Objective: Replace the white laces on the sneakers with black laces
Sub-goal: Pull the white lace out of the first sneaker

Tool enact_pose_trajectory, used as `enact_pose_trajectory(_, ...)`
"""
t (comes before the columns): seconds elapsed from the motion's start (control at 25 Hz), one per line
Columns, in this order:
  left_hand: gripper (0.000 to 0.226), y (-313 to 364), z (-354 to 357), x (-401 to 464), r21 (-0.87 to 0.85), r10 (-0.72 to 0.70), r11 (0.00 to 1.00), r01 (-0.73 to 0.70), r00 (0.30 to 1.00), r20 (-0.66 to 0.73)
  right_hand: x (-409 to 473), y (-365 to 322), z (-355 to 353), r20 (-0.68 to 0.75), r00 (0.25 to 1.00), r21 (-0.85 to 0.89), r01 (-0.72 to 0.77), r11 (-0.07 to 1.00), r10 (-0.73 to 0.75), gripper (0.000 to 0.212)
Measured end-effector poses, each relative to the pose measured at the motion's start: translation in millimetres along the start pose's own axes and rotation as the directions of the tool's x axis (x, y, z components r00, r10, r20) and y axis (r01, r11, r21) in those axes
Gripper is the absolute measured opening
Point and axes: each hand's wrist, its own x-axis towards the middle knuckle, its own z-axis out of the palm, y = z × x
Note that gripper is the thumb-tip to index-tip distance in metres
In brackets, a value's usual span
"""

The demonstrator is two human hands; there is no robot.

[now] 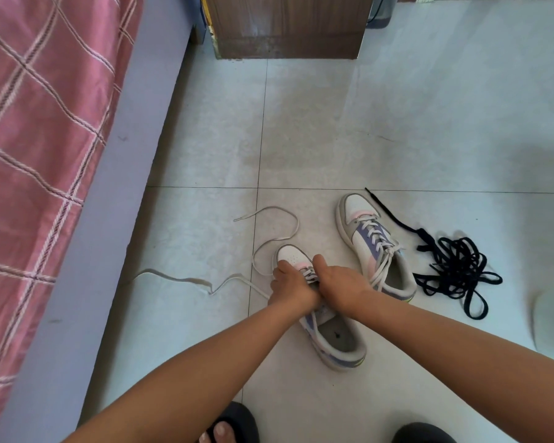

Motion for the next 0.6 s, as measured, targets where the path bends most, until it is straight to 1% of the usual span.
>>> enact_pose_trajectory(0.08,0.076,3.4,-3.4,2.9,0.098,0.035,0.995,-0.034,0.999,-0.005,1.4,1.6,3.3,-0.023,1.0,0.088,-0.018,0.996,0.02,0.02)
enact_pose_trajectory(0.16,0.067,-0.1,-9.1,4.4,0.179,0.121,0.978,-0.11,0.991,-0.048,3.3,8.0,7.0,-0.059,0.998,0.19,-0.017,0.982,0.029,0.018)
enact_pose_trajectory(0.24,0.056,-11.4,-20.2,6.7,0.187,0.197,0.965,-0.184,0.979,-0.056,2.6,20.2,9.6,-0.069,0.997,0.264,-0.013,0.964,0.032,0.018)
enact_pose_trajectory(0.32,0.044,-29.7,-34.4,8.9,0.186,0.262,0.951,-0.249,0.964,-0.052,-1.5,34.8,11.0,-0.049,0.999,0.296,0.004,0.955,0.011,0.02)
enact_pose_trajectory(0.4,0.038,-45.9,-44.9,9.4,0.196,0.339,0.926,-0.322,0.939,-0.057,-5.8,45.4,11.5,-0.044,0.999,0.326,0.028,0.945,-0.015,0.019)
enact_pose_trajectory(0.48,0.032,-53.4,-47.8,9.1,0.233,0.42,0.887,-0.399,0.906,-0.047,-7.5,48.7,12.0,-0.053,0.998,0.283,0.049,0.958,-0.035,0.017)
enact_pose_trajectory(0.6,0.022,-54.1,-43.8,13.4,0.32,0.522,0.811,-0.49,0.853,-0.016,-6.0,44.6,13.2,-0.121,0.986,0.165,0.135,0.977,-0.116,0.031)
